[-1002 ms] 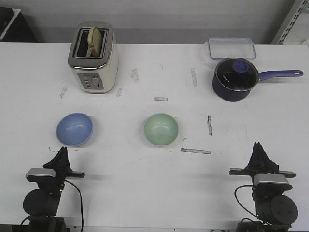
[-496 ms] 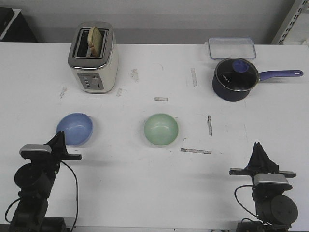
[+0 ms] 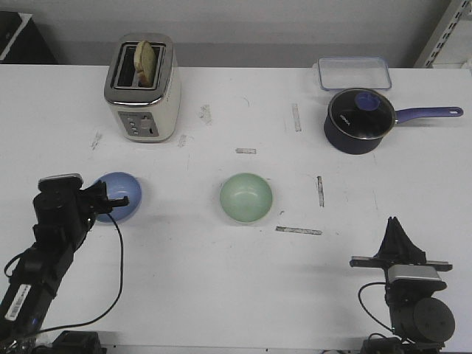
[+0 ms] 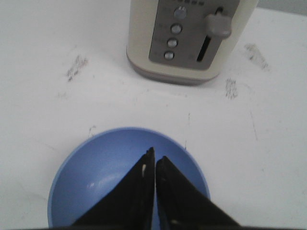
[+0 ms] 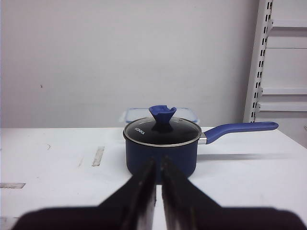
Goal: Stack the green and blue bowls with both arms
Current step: 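Reach the left gripper forward and grasp the light blue bowl rim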
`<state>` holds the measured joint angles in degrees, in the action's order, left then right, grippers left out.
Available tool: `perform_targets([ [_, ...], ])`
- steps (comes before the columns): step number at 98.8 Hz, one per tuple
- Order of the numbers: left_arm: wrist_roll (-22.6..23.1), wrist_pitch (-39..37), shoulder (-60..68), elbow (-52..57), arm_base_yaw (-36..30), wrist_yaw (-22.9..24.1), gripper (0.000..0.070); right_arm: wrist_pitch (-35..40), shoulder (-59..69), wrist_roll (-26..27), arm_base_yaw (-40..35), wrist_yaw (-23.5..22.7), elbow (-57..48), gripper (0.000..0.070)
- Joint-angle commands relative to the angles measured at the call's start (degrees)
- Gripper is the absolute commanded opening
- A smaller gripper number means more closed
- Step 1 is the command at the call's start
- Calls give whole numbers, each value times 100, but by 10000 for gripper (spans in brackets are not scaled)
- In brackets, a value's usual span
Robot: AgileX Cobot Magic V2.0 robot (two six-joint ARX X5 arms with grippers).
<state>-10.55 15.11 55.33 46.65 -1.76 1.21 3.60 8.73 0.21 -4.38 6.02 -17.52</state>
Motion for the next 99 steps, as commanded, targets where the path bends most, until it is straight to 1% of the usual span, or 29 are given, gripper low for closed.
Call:
perform_targets([
  [1,-133,337,219,278,39,-96,1,-74,-13,-24,-4,0,-26,15],
  [15,-157,1005,614,728,317,-581,3,-76,-13,-26,-4,0,-26,15],
  [24,-304,1224,804,931,603,-933,6,-74,-13,-24,-4,0,-26,15],
  [28,-420,1329,894,1023,769,-1158,29,-76,-13,-26,-4,0,-26,15],
  [35,-575,1471,1016,1139,1021,-1475,114,-74,-13,-24,-4,0,-26,15],
  [43,-586,1593,1161,1237,1316,-1764,213,-74,-13,-24,-4,0,-26,15],
  [49,-581,1668,1276,1294,1508,-1777,293,-74,-13,-24,-4,0,-26,15],
  [51,-581,1681,1309,1305,1569,-1777,329,-74,-13,-24,-4,0,-26,15],
  [52,-581,1685,1335,1309,1613,-1777,358,-74,-15,-24,-4,0,-26,14],
  [53,-581,1685,1342,1309,1628,-1777,368,-74,-13,-24,-4,0,-26,15],
  [60,-575,1698,1460,1322,1808,-1777,495,-76,-13,-24,-4,0,-26,15],
  [64,-540,1696,1537,1329,1895,-1775,530,-74,-13,-26,-4,0,-26,15],
  [74,-428,1687,1731,1329,2026,-1773,530,-76,-13,-24,-4,0,-26,14],
  [86,-105,1694,2009,1329,2033,-1759,529,-76,-13,-24,-4,0,-26,15],
  [99,-81,1698,2337,1329,1945,-1757,528,-74,-13,-24,-4,0,-26,15],
])
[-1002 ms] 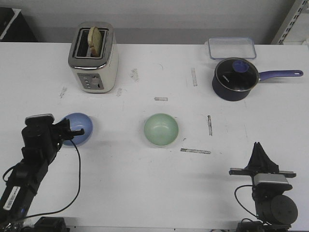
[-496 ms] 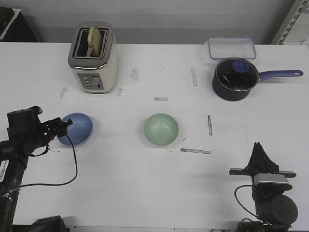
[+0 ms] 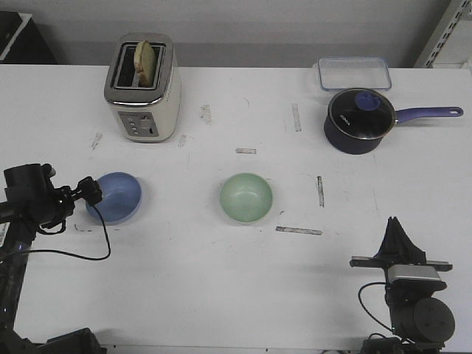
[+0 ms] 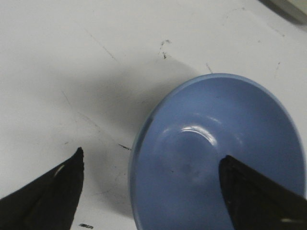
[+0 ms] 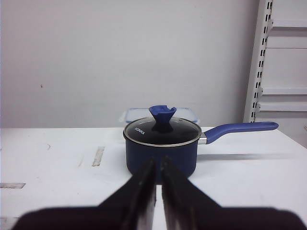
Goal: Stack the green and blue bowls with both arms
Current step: 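Reach the left gripper forward and grasp the light blue bowl rim, then lift the blue bowl and carry it over the green bowl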
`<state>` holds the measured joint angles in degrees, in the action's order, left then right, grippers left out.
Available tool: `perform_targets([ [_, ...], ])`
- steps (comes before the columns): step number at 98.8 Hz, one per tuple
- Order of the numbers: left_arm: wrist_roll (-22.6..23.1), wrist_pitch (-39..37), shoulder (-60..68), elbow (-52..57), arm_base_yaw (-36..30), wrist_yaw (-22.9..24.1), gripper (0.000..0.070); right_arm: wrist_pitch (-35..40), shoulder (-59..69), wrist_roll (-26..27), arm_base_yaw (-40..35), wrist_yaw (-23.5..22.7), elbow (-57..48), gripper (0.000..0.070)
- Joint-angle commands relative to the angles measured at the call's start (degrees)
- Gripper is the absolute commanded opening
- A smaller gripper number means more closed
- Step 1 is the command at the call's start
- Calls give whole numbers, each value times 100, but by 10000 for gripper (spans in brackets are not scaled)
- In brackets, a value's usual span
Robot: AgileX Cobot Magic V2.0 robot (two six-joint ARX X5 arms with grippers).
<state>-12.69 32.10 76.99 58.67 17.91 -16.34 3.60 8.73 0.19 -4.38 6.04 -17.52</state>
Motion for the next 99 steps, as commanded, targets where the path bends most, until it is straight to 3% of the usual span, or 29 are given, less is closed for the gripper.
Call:
perform_targets([
  [1,133,-2,195,127,-33,-4,528,-74,-13,-22,-4,-2,-26,15],
  [13,133,0,463,127,-98,2,506,-76,-13,-24,-4,-2,-26,15],
  [38,131,-55,673,127,-177,22,248,-74,-13,-22,-4,-2,-26,15],
  [49,131,-81,678,127,-175,249,154,-76,-13,-22,-4,-2,-26,15],
  [64,131,-46,678,127,-175,457,139,-74,-13,-22,-4,-2,-26,15],
  [76,127,-46,678,127,-192,455,28,-76,-13,-22,-4,-2,-26,15],
  [99,98,192,671,415,-404,496,1,-76,-13,-22,-4,-2,-26,15],
])
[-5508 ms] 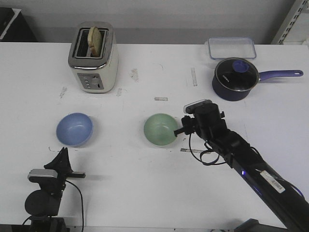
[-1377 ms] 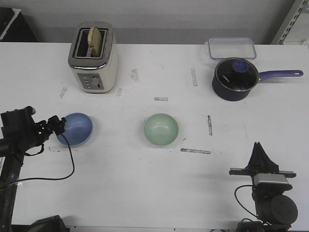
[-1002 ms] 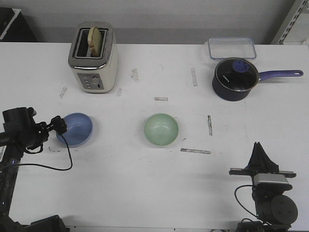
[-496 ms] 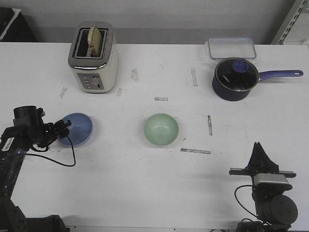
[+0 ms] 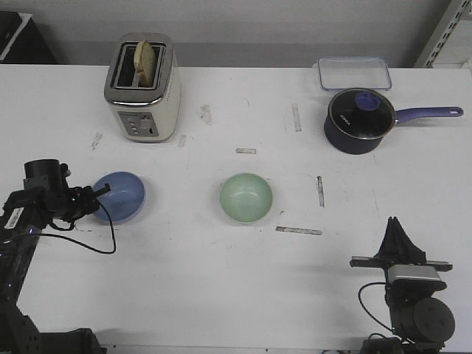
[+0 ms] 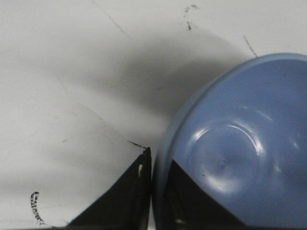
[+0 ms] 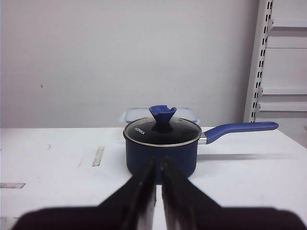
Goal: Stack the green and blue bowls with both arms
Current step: 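Lift the blue bowl and carry it over the green bowl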
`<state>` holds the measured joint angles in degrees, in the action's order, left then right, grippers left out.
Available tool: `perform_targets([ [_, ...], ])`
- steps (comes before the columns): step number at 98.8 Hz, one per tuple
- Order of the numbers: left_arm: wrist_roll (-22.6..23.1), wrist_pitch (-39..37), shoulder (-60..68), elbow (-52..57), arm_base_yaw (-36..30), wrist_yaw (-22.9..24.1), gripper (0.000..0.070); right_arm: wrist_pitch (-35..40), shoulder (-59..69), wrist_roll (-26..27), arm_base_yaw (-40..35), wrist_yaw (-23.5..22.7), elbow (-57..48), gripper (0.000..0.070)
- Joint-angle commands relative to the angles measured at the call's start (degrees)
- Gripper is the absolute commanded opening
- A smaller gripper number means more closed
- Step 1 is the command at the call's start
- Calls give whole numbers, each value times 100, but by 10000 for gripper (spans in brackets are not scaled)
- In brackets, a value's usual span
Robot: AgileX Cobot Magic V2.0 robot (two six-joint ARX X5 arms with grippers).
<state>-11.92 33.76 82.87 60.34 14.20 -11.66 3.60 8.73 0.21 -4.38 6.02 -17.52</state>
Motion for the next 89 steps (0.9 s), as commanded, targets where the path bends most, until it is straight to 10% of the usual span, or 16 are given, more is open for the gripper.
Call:
perform_targets([
  [1,22,44,83,275,-46,33,1,-76,-13,-24,-4,0,-26,15],
  [89,-876,874,1676,3226,-3790,374,1,-74,-13,-24,-4,0,-26,14],
])
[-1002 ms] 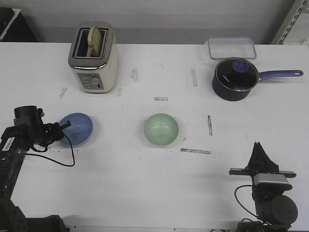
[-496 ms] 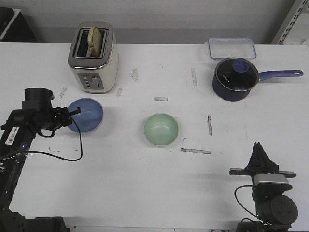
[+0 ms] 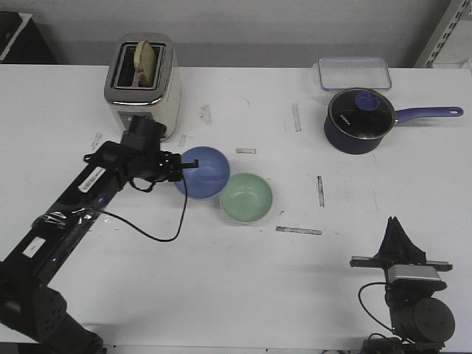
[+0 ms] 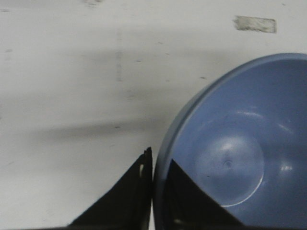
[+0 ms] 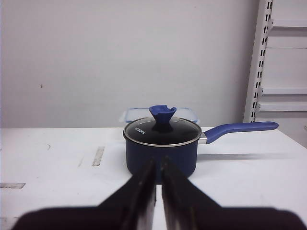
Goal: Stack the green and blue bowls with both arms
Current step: 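Lift the blue bowl and carry it over the green bowl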
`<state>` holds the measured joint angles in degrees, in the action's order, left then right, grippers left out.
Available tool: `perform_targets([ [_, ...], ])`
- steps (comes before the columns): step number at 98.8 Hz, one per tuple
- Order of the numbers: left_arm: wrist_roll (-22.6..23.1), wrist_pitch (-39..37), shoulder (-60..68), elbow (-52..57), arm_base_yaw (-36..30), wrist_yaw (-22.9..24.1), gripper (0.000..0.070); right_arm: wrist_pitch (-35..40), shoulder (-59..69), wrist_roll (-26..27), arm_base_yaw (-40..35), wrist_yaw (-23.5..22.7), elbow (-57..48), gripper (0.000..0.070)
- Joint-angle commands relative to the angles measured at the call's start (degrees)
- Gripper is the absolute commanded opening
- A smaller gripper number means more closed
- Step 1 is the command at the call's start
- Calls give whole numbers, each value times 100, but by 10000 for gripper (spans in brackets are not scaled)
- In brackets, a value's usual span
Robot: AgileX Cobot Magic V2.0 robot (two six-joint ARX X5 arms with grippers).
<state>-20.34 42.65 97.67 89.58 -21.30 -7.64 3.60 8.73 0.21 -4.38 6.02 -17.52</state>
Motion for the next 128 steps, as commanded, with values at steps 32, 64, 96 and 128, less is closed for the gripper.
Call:
perform_targets([
  [32,-20,-72,968,938,-1241,-28,1,-74,-13,-26,-4,0,-26,15],
  [64,35,-105,1027,938,-1368,92,125,-76,-15,-24,-4,0,-26,15],
  [96,33,-116,946,935,-1370,168,246,-76,-13,-24,-4,0,-26,15],
  [128,356,-317,555,826,-1351,168,251,-76,-15,-24,-4,0,-26,15],
])
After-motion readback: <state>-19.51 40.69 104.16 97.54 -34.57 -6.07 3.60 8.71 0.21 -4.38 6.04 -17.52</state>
